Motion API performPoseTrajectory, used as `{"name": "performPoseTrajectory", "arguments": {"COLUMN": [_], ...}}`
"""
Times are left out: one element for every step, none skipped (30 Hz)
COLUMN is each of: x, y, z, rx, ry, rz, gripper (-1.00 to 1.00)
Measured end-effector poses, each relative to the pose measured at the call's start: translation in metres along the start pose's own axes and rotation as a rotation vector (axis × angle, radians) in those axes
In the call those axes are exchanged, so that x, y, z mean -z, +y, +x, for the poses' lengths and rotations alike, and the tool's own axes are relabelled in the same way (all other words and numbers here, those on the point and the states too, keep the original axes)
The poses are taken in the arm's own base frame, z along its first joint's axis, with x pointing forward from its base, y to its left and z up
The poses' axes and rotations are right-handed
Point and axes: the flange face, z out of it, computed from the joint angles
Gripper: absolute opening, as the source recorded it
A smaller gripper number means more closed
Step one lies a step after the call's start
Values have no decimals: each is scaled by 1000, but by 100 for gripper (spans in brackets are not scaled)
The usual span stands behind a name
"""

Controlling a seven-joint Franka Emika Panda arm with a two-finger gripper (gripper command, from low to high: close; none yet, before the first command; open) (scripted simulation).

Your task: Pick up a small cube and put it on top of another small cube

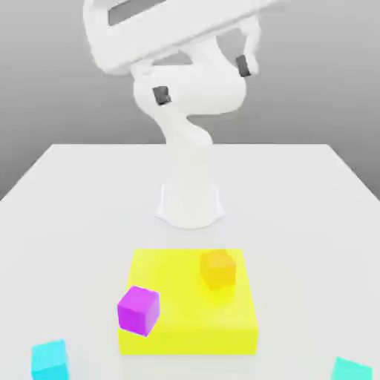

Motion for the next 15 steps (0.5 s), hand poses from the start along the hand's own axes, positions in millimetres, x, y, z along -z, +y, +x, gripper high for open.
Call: {"name": "performPoseTrajectory", "arguments": {"x": [-21,-39,-57,-73,-88,-103,-117,-131,-144,-157,-170,-182,-193,-204,-214], "y": [-2,-3,-3,-3,-2,-1,0,2,4,7,9,12,15,17,20], "z": [6,11,14,18,22,25,29,32,35,39,42,45,48,51,54], "rx": [-54,-102,-145,-188,-232,-274,-317,-359,-401,-443,-485,-526,-566,-605,-644], "ry": [-30,-53,-71,-85,-97,-105,-112,-116,-118,-117,-115,-111,-105,-97,-88], "rz": [-38,-72,-105,-135,-165,-194,-222,-249,-275,-300,-324,-346,-367,-388,-406], "gripper": [0,0,0,0,0,0,0,0,0,0,0,0,0,0,0]}}
